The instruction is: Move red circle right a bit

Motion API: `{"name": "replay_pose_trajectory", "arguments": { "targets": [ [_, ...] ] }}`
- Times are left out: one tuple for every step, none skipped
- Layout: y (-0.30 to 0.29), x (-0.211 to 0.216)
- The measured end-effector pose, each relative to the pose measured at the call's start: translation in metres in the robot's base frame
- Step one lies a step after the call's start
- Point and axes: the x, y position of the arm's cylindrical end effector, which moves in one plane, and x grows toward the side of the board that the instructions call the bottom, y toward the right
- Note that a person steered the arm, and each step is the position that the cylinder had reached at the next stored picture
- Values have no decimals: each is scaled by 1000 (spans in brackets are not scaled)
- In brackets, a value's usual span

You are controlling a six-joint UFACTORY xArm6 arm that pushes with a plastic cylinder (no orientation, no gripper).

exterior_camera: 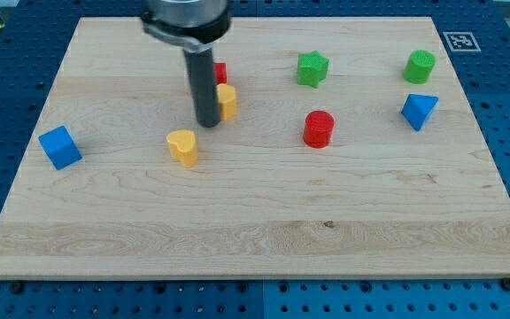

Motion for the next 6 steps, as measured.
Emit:
{"name": "replay_pose_trajectory", "arguments": {
  "targets": [
    [1,4],
    [2,31],
    [40,36],
    [88,28],
    [123,9],
    [124,-5]
  ]
}}
